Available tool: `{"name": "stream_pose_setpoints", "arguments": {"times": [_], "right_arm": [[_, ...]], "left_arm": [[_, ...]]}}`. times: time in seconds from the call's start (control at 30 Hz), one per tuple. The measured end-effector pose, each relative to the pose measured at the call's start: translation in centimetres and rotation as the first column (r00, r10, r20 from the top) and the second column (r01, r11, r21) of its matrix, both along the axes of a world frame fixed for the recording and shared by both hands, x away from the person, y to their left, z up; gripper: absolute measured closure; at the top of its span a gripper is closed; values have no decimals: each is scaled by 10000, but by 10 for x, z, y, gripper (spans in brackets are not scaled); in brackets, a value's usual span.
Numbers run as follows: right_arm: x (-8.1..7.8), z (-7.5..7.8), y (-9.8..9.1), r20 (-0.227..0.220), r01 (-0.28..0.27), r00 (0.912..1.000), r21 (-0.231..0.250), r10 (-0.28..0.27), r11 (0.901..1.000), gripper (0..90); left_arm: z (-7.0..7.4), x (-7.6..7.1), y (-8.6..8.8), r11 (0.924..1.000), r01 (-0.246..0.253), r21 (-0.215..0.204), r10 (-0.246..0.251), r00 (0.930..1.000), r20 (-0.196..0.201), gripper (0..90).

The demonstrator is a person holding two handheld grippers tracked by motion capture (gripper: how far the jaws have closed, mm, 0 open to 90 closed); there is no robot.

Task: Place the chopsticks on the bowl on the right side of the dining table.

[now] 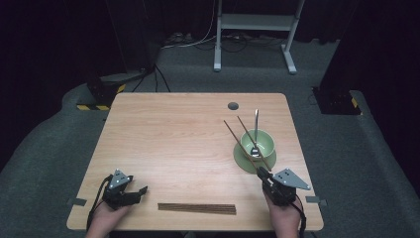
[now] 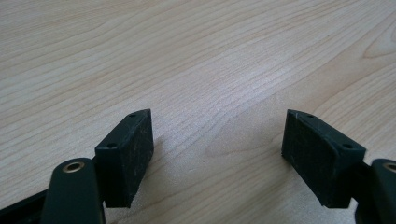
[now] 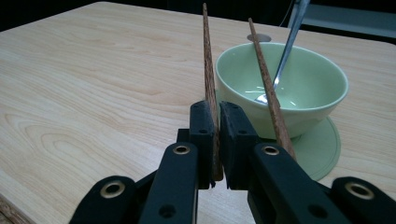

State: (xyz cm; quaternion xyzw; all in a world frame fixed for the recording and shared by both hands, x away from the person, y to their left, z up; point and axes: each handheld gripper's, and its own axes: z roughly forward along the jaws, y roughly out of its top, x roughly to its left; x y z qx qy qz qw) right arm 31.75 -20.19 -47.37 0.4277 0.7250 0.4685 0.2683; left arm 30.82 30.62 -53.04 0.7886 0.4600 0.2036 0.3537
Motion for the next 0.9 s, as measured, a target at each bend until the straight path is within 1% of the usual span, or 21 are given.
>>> {"name": "stream_pose_setpoints", "arguments": {"times": [0.1,0.23,0.27,0.3,0.33,0.63,0.73,0.9], "right_arm": [[-1,1,0,97,127,9999,-109,-126,9999,841],[-1,2,-1,121,302,9995,-78,-301,9995,841],[-2,2,0,202,360,9992,-189,-357,9992,841],[-2,2,0,202,360,9992,-189,-357,9992,841],[-1,2,0,207,405,9990,-286,-399,9988,841],[5,1,-2,192,754,9970,-364,-748,9965,841],[8,-2,-1,158,862,9962,-538,-854,9948,841],[9,-3,0,145,1051,9944,-641,-1044,9924,841]], "left_arm": [[0,0,0,10000,8,-6,-8,10000,-3,250],[0,0,0,10000,-7,6,7,10000,6,250],[0,0,0,10000,6,-7,-6,10000,1,250],[0,0,0,10000,6,-7,-6,10000,1,250],[0,0,0,10000,-4,4,4,10000,4,250],[0,0,0,10000,-12,24,12,10000,18,250],[0,0,0,10000,-13,20,13,10000,15,250],[0,0,0,10000,-12,17,12,10000,12,250]]}}
